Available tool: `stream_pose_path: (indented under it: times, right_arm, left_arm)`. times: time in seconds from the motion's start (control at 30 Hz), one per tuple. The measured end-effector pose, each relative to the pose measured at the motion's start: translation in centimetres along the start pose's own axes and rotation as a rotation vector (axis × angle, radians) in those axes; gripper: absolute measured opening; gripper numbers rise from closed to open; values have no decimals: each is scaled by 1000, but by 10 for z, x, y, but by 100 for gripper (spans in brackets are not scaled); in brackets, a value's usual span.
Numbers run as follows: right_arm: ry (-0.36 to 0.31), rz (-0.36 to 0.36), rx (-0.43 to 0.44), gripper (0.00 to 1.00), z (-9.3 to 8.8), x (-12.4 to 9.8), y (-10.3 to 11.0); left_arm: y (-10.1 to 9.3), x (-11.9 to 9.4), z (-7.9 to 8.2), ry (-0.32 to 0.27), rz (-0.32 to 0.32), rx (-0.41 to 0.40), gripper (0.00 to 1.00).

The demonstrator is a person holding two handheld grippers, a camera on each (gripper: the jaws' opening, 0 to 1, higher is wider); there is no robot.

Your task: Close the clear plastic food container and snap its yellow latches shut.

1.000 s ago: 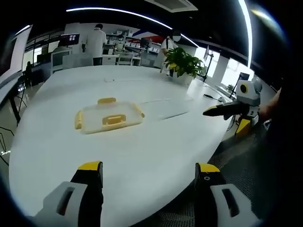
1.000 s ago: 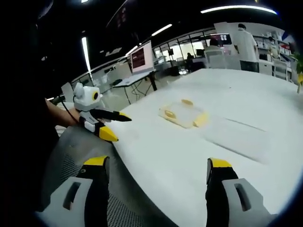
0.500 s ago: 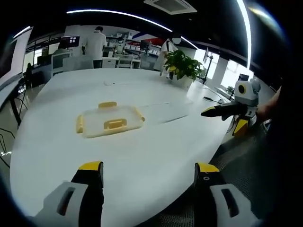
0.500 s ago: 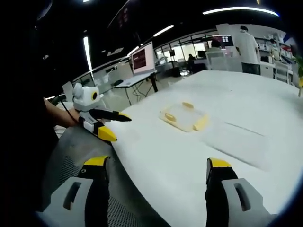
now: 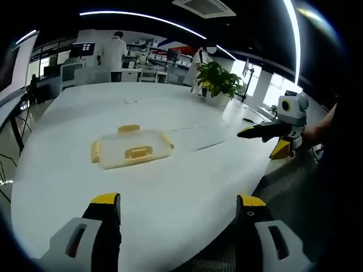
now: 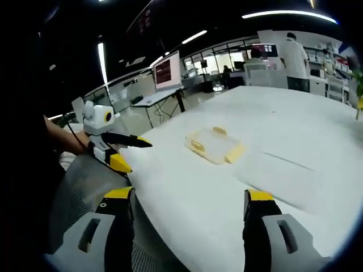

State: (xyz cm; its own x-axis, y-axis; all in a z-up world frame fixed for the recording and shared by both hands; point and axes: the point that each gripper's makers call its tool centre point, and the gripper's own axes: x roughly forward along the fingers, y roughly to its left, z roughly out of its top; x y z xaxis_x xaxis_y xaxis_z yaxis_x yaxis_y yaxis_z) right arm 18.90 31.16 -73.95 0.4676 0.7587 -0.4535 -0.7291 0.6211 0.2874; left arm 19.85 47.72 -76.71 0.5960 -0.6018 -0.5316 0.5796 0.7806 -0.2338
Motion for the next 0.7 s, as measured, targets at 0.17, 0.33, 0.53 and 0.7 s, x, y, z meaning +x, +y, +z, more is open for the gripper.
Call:
stream_pose_path:
  times: [0.17,0.33,0.53,0.7]
  right_arm:
    - [-3,9,-18,76,4,5,4]
    - [-4,13,-14,75,5,7,4]
    - [-3,13,-27,73,10,8,4]
    - [-9,10,-28,73,13,8,2]
  left_arm:
    - [-1,1,-1,5,-4,3,80]
    - [3,-1,2,3,-4,3,80]
    - [6,-1,4,7,-12,-11,79]
    - [7,0,5,10,-19,-10,79]
